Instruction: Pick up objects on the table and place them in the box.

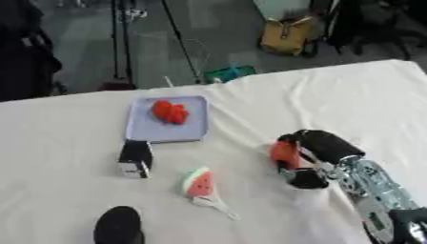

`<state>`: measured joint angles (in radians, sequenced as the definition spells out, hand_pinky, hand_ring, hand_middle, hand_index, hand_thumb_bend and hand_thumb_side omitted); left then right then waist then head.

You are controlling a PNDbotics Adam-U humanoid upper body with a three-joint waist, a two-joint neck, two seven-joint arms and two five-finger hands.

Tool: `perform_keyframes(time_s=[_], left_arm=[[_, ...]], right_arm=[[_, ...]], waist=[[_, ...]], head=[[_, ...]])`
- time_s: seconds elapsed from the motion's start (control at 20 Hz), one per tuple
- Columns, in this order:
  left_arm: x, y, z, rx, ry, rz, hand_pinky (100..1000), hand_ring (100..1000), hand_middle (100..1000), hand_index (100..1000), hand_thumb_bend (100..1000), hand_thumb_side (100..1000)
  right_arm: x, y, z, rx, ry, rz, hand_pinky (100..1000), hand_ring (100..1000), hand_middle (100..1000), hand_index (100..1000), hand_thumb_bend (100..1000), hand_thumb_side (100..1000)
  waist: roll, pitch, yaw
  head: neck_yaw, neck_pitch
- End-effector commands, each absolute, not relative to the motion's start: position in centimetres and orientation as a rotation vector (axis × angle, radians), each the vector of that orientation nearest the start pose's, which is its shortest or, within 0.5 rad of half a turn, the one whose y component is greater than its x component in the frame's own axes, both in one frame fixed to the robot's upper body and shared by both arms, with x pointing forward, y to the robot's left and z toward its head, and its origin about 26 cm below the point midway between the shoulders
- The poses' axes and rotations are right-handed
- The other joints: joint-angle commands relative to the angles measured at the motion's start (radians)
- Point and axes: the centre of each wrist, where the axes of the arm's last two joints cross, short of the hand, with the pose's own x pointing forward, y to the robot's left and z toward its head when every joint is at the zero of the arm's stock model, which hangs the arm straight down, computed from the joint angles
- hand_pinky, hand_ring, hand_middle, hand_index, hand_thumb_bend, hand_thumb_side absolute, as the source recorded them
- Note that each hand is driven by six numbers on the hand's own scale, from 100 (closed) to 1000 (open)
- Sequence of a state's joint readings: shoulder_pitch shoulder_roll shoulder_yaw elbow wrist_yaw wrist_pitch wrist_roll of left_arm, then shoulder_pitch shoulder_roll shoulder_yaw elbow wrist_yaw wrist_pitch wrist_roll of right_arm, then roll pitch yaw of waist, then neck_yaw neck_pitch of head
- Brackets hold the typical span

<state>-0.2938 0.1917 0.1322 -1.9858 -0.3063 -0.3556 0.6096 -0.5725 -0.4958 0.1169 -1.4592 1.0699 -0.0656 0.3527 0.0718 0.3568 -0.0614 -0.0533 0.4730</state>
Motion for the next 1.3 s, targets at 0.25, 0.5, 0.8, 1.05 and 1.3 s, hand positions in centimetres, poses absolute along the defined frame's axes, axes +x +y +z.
perform_keyframes(time_s=[0.25,0.5,0.8,1.05,1.3], left_arm=[[30.0,27.3,19.8,-0.848,3.329,-0.459,665,650,739,661,100,853],[30.0,27.3,19.9,-0.846,3.332,-0.455,665,651,740,661,100,854],[30.0,27.3,19.9,-0.848,3.333,-0.452,665,651,740,661,100,856],[29.9,27.3,19.8,-0.850,3.334,-0.451,665,651,741,661,100,856],[29.9,27.3,19.8,-0.850,3.337,-0.446,665,652,741,662,100,857]], right_arm=[[39.4,-28.7,20.2,-1.254,-1.462,1.447,880,816,563,784,100,501],[39.3,-28.4,20.8,-1.278,-1.492,1.427,879,813,554,778,100,452],[39.2,-27.6,22.4,-1.302,-1.540,1.427,878,813,546,772,100,431],[39.2,-26.8,23.7,-1.318,-1.570,1.441,877,814,543,770,100,425],[39.7,-25.0,25.8,-1.346,-1.615,1.502,873,821,534,761,100,416]], waist=[[-0.005,-0.016,0.000],[-0.006,-0.017,0.000],[-0.010,-0.020,-0.002],[-0.013,-0.022,-0.002],[-0.020,-0.027,0.004]], head=[[0.000,-0.006],[0.001,-0.005],[-0.001,-0.002],[-0.003,0.000],[-0.007,0.007]])
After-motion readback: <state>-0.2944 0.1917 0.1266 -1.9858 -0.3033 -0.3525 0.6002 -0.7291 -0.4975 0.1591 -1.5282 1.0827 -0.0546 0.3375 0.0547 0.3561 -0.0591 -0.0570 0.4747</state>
